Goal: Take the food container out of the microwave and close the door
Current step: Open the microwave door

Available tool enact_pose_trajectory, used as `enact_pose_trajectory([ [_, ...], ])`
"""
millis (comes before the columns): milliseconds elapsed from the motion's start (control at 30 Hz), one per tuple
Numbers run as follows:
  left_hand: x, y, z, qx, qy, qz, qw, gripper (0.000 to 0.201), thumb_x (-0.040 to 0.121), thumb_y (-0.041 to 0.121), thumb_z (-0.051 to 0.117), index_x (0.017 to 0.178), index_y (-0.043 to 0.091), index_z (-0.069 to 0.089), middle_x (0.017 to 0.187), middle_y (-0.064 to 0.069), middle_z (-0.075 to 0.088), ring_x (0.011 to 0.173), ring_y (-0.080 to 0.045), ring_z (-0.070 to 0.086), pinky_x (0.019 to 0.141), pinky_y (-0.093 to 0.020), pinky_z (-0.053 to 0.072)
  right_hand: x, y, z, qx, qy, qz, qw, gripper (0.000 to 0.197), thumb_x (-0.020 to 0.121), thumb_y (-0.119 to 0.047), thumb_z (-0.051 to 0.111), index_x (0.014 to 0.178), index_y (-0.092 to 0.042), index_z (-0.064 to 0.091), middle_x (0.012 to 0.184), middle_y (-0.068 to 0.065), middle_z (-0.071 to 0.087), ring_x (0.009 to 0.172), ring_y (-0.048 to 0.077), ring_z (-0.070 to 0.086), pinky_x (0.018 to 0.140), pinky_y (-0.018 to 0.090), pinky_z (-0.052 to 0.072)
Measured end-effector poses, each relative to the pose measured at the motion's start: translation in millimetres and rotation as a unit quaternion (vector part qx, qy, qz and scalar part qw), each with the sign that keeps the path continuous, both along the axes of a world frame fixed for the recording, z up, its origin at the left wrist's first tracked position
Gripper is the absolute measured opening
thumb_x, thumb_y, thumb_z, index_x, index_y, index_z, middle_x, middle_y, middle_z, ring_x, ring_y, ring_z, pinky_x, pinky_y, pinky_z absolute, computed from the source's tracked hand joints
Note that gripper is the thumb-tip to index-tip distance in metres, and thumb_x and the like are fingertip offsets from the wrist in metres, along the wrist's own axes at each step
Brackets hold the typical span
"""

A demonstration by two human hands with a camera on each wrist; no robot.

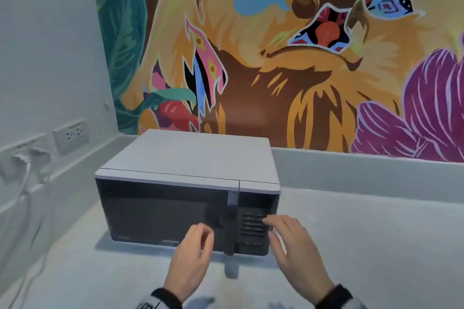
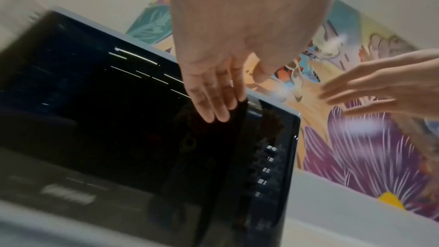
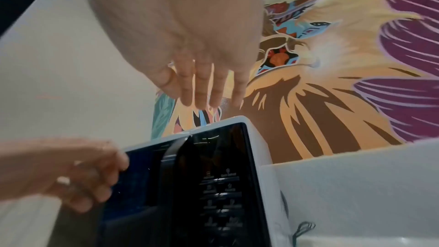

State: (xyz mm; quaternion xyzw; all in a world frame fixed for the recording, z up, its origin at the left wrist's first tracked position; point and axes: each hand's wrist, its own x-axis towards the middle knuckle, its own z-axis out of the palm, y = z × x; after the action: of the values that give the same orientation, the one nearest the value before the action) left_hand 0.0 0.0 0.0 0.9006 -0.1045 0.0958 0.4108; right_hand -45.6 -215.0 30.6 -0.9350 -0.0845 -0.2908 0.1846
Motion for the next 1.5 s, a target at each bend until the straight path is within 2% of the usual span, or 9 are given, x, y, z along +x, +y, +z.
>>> enact_pose_trajectory([
  [67, 24, -28, 17, -0.034, 0.017, 0.013, 0.999, 0.024, 0.094, 0.037, 0.038, 0.104, 0.024, 0.055, 0.103, 0.007, 0.061, 0.093, -0.012, 0.061, 0.087, -0.031, 0.048, 31, 7, 10, -0.042, 0.039, -0.009, 0.998, 0.049, 0.089, -0.037, 0.025, 0.133, -0.025, 0.042, 0.143, -0.004, 0.046, 0.132, 0.014, 0.04, 0.113, 0.022, 0.018],
  [200, 49, -68, 31, -0.087, 0.153, 0.002, 0.984, 0.044, 0.095, 0.04, 0.029, 0.115, 0.009, 0.054, 0.123, -0.01, 0.061, 0.118, -0.03, 0.055, 0.104, -0.041, 0.04, 66, 15, -5, -0.122, 0.095, -0.043, 0.987, 0.07, 0.089, -0.058, 0.005, 0.146, -0.019, 0.013, 0.157, -0.002, 0.008, 0.145, 0.02, 0.005, 0.118, 0.04, -0.004],
  [333, 51, -78, 26, -0.214, 0.193, 0.002, 0.957, 0.031, 0.097, 0.035, 0.029, 0.104, 0.014, 0.051, 0.096, 0.006, 0.062, 0.111, -0.021, 0.056, 0.092, -0.034, 0.038, 72, 14, -6, -0.139, 0.095, -0.046, 0.985, 0.071, 0.089, -0.055, -0.002, 0.147, -0.017, 0.013, 0.156, -0.001, 0.012, 0.145, 0.021, 0.008, 0.118, 0.041, -0.003],
  [533, 55, -80, 18, -0.221, 0.175, 0.011, 0.959, 0.033, 0.096, 0.038, 0.029, 0.088, 0.014, 0.05, 0.072, 0.002, 0.056, 0.081, -0.021, 0.057, 0.065, -0.028, 0.037, 92, 10, 0, -0.119, 0.058, -0.062, 0.989, 0.041, 0.095, -0.015, 0.041, 0.136, -0.012, 0.041, 0.142, 0.008, 0.049, 0.133, 0.028, 0.042, 0.112, 0.047, 0.029],
  [866, 20, -61, 9, -0.213, 0.158, -0.011, 0.964, 0.031, 0.095, 0.038, 0.029, 0.081, 0.015, 0.045, 0.07, 0.001, 0.051, 0.07, -0.017, 0.048, 0.066, -0.031, 0.036, 87, 10, 4, -0.088, 0.097, -0.03, 0.991, 0.045, 0.1, -0.026, 0.025, 0.144, -0.014, 0.025, 0.154, 0.004, 0.028, 0.144, 0.023, 0.018, 0.12, 0.041, 0.008],
  [1066, -8, -39, 28, -0.096, 0.185, -0.013, 0.978, 0.037, 0.097, 0.037, 0.028, 0.105, 0.008, 0.05, 0.101, -0.01, 0.062, 0.094, -0.028, 0.055, 0.083, -0.037, 0.038, 81, 14, 17, -0.116, 0.138, -0.036, 0.983, 0.047, 0.101, -0.029, 0.02, 0.145, -0.013, 0.02, 0.156, 0.005, 0.021, 0.144, 0.025, 0.015, 0.12, 0.042, 0.009],
  [1199, -26, -46, 45, 0.071, -0.072, 0.148, 0.984, 0.04, 0.093, 0.03, 0.038, 0.127, 0.01, 0.044, 0.128, -0.013, 0.05, 0.115, -0.032, 0.052, 0.098, -0.042, 0.043, 77, 14, 19, -0.119, 0.151, -0.035, 0.981, 0.048, 0.1, -0.029, 0.024, 0.144, -0.011, 0.02, 0.156, 0.007, 0.02, 0.144, 0.027, 0.015, 0.119, 0.044, 0.012],
  [1333, -19, -59, 55, 0.271, -0.106, 0.047, 0.956, 0.055, 0.097, 0.034, 0.023, 0.146, 0.01, 0.029, 0.154, -0.011, 0.033, 0.147, -0.028, 0.022, 0.121, -0.048, 0.017, 68, 18, 15, -0.116, 0.133, -0.033, 0.984, 0.047, 0.098, -0.026, 0.03, 0.143, -0.01, 0.024, 0.155, 0.008, 0.024, 0.142, 0.028, 0.018, 0.117, 0.045, 0.017],
  [1499, -36, -44, 60, 0.367, -0.086, 0.066, 0.924, 0.044, 0.098, 0.032, 0.025, 0.11, 0.006, 0.058, 0.108, -0.012, 0.064, 0.114, -0.031, 0.052, 0.104, -0.042, 0.035, 43, 32, -8, -0.042, 0.104, 0.026, 0.993, 0.047, 0.098, -0.021, 0.033, 0.143, -0.012, 0.028, 0.155, 0.005, 0.023, 0.145, 0.021, 0.013, 0.12, 0.04, 0.014],
])
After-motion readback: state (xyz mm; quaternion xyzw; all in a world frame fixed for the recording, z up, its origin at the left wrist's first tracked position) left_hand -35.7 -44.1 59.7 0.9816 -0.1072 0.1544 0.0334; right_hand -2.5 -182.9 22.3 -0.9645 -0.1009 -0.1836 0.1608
